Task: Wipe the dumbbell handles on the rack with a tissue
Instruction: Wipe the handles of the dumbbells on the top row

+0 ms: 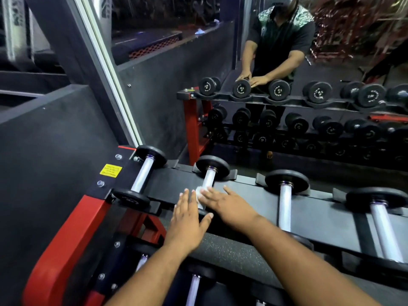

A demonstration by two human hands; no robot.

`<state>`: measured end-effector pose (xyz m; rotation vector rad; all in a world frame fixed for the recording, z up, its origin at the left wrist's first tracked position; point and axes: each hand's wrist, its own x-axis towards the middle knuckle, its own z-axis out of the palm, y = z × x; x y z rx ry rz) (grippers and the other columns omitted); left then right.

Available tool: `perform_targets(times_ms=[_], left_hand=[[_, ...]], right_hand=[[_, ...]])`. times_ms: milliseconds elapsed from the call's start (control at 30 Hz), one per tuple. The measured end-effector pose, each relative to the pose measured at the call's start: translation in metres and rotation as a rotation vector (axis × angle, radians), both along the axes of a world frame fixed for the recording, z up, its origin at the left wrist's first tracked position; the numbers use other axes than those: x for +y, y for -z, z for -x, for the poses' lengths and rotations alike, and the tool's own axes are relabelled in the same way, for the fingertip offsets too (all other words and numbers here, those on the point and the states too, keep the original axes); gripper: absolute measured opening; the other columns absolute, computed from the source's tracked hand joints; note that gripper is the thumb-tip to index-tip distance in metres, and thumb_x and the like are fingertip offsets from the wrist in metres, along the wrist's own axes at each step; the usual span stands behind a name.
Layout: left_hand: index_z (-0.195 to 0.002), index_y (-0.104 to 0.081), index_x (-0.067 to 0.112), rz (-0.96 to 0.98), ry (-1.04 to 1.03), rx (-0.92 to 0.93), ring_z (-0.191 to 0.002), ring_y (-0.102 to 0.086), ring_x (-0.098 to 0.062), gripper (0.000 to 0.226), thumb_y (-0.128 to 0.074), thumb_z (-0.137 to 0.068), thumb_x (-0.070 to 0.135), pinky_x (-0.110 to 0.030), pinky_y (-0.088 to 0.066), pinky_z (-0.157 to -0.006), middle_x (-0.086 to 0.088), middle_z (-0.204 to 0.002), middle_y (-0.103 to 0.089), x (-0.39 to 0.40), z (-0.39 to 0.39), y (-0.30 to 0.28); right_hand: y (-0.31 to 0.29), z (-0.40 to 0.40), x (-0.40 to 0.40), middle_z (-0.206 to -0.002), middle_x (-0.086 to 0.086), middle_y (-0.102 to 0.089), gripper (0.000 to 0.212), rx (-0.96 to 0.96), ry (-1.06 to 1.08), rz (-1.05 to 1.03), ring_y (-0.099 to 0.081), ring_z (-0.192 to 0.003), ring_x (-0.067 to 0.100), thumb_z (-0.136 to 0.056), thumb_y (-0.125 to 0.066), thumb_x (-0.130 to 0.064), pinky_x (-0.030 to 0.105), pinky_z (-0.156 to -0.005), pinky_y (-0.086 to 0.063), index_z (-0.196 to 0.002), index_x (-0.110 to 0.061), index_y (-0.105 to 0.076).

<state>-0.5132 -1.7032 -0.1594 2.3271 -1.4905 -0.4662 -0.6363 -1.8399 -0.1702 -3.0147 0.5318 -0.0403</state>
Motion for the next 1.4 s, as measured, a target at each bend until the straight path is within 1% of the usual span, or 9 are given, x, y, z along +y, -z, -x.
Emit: perform_targets(times_ms=[133, 267, 567, 700, 900, 1033, 1200, 1333, 1400], left_hand=[[-0.16, 0.01, 0.014, -0.069, 0.0, -0.019, -0.154, 0.018, -0.02, 0.089, -0.038, -0.101, 0.059, -0.04, 0.002, -0.127, -0.006, -0.168, 0.02, -0.004, -0.001, -0.004], [-0.161, 0.011, 0.015, -0.121, 0.0, -0.019, -0.154, 0.018, -0.019, 0.087, -0.038, -0.102, 0.057, -0.04, 0.003, -0.126, -0.005, -0.167, 0.021, -0.006, -0.005, -0.006], [-0.16, 0.015, 0.018, -0.162, 0.006, 0.001, -0.153, 0.022, -0.018, 0.085, -0.035, -0.103, 0.057, -0.04, 0.007, -0.126, -0.002, -0.165, 0.028, -0.006, -0.004, -0.011], [-0.159, 0.015, 0.02, -0.116, 0.02, 0.016, -0.152, 0.024, -0.017, 0.086, -0.036, -0.102, 0.059, -0.041, 0.006, -0.126, -0.001, -0.165, 0.029, -0.005, -0.008, -0.004], [-0.158, 0.02, 0.019, -0.104, 0.03, 0.016, -0.152, 0.025, -0.02, 0.087, -0.034, -0.103, 0.059, -0.042, 0.01, -0.125, -0.004, -0.164, 0.032, -0.004, -0.009, -0.002], [-0.158, 0.02, 0.018, -0.082, 0.03, -0.003, -0.152, 0.025, -0.021, 0.087, -0.032, -0.102, 0.06, -0.042, 0.01, -0.125, -0.005, -0.163, 0.032, -0.004, -0.003, -0.002], [-0.157, 0.024, 0.019, -0.036, 0.052, -0.015, -0.152, 0.024, -0.024, 0.087, -0.03, -0.102, 0.06, -0.045, 0.008, -0.126, -0.008, -0.162, 0.034, -0.003, -0.004, 0.006], [-0.156, 0.024, 0.02, -0.046, 0.068, 0.01, -0.152, 0.026, -0.023, 0.085, -0.028, -0.103, 0.06, -0.044, 0.011, -0.125, -0.007, -0.161, 0.036, -0.003, -0.007, 0.007], [-0.157, 0.024, 0.02, -0.041, 0.07, 0.026, -0.152, 0.026, -0.022, 0.084, -0.029, -0.103, 0.059, -0.043, 0.011, -0.125, -0.006, -0.161, 0.036, -0.003, -0.007, 0.008]], right_hand=[[0.012, -0.017, -0.011, -0.167, -0.008, 0.003, 0.08, -0.278, 0.255, -0.364, -0.02, -0.151, 0.016, -0.1, -0.045, -0.011, 0.04, -0.118, -0.03, -0.159, -0.037, 0.001], [0.027, -0.029, 0.005, -0.151, -0.001, -0.047, 0.051, -0.624, 0.453, -0.987, -0.047, -0.136, 0.015, -0.103, -0.047, -0.023, 0.031, -0.112, -0.038, -0.153, -0.023, -0.037], [-0.007, -0.059, -0.01, -0.107, 0.011, -0.071, 0.028, -1.033, 0.813, -2.027, -0.064, -0.097, 0.021, -0.093, -0.05, -0.008, 0.031, -0.088, -0.05, -0.117, -0.007, -0.063], [-0.003, -0.036, 0.018, -0.081, 0.006, -0.07, 0.02, -0.632, 0.743, -1.768, -0.064, -0.069, 0.016, -0.095, -0.053, -0.01, 0.025, -0.064, -0.049, -0.107, -0.011, -0.069], [-0.015, -0.065, -0.001, -0.086, 0.006, -0.074, 0.02, -1.047, 0.866, -1.808, -0.069, -0.081, 0.017, -0.097, -0.048, -0.004, 0.028, -0.077, -0.055, -0.096, -0.01, -0.067], [-0.003, -0.034, 0.022, -0.084, 0.007, -0.074, 0.022, -0.724, 0.713, -1.579, -0.066, -0.078, 0.019, -0.096, -0.051, -0.003, 0.025, -0.068, -0.053, -0.093, -0.012, -0.072], [0.0, -0.033, 0.018, -0.092, 0.003, -0.075, 0.032, -0.701, 0.683, -0.717, -0.063, -0.08, 0.013, -0.094, -0.05, -0.013, 0.04, -0.076, -0.055, -0.116, -0.024, -0.071], [-0.008, -0.041, -0.003, -0.159, 0.0, -0.036, 0.054, -0.222, 0.464, -0.115, -0.039, -0.142, 0.022, -0.102, -0.04, -0.013, 0.038, -0.107, -0.041, -0.153, -0.028, -0.032], [-0.004, -0.034, -0.005, -0.165, 0.002, -0.021, 0.061, -0.101, 0.286, 0.025, -0.03, -0.148, 0.025, -0.1, -0.045, -0.006, 0.036, -0.108, -0.038, -0.156, -0.022, -0.028]])
